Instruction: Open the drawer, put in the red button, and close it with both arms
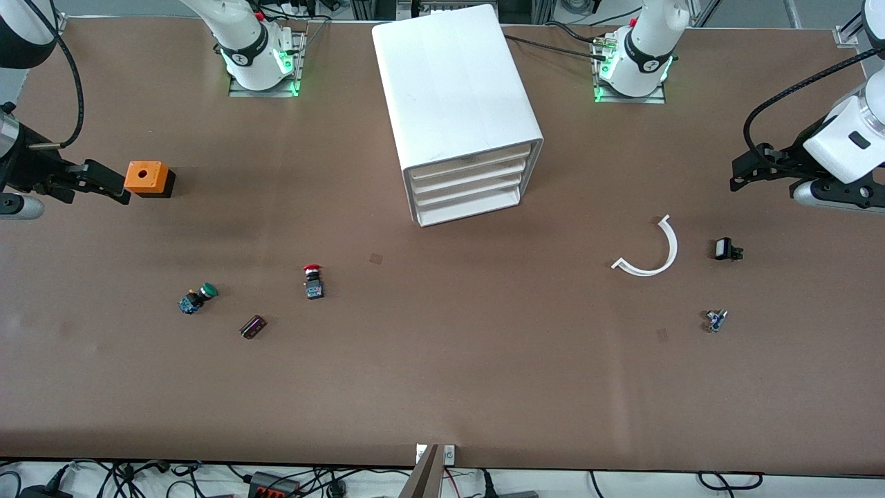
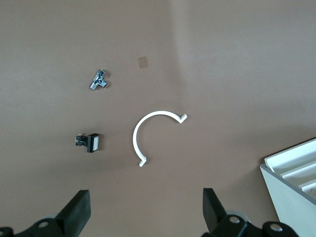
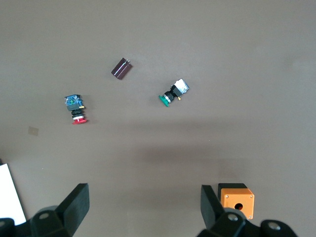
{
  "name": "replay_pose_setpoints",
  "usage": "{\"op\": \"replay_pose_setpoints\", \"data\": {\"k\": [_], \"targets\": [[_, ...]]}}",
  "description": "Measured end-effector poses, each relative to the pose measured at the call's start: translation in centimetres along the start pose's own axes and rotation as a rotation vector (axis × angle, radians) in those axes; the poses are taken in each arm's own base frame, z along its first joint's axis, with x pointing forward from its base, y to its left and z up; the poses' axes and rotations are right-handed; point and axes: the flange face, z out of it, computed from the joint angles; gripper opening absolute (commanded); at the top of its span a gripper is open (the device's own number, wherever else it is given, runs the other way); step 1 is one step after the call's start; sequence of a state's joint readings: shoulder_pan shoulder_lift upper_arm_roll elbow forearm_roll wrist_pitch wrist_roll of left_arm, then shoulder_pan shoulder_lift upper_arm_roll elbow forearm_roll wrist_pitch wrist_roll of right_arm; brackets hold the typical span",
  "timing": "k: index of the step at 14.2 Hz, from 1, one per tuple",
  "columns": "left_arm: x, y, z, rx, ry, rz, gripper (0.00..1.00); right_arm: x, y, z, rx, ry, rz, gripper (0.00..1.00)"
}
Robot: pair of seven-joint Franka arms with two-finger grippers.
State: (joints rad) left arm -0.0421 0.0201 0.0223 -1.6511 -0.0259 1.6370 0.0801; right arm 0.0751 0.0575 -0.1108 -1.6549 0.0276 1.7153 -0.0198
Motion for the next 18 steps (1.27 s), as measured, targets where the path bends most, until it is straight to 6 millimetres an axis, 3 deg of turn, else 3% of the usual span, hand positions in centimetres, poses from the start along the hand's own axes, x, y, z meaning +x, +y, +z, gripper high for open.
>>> {"op": "replay_pose_setpoints", "data": {"k": [7, 10, 15, 18], "targets": [[0.0, 0.0, 0.0, 0.000, -0.002, -0.007, 1.00, 0.0, 0.0, 0.1, -0.001, -0.003, 0.000, 1.00], [-0.1, 0.0, 0.4, -0.002, -0.022, -0.009, 1.00, 0.4, -0.7, 1.7, -0.003, -0.034, -0.013, 1.00], [-1.5, 0.1, 1.8, -0.014, -0.172, -0.010, 1.00, 2.1, -6.0, 7.1, -0.016, -0.113, -0.100, 1.00], [-3.1, 2.4, 1.7, -0.055, -0.296, 0.029, 1.00, 3.5, -10.5, 10.9, -0.029, -0.143, -0.168, 1.00]]}}
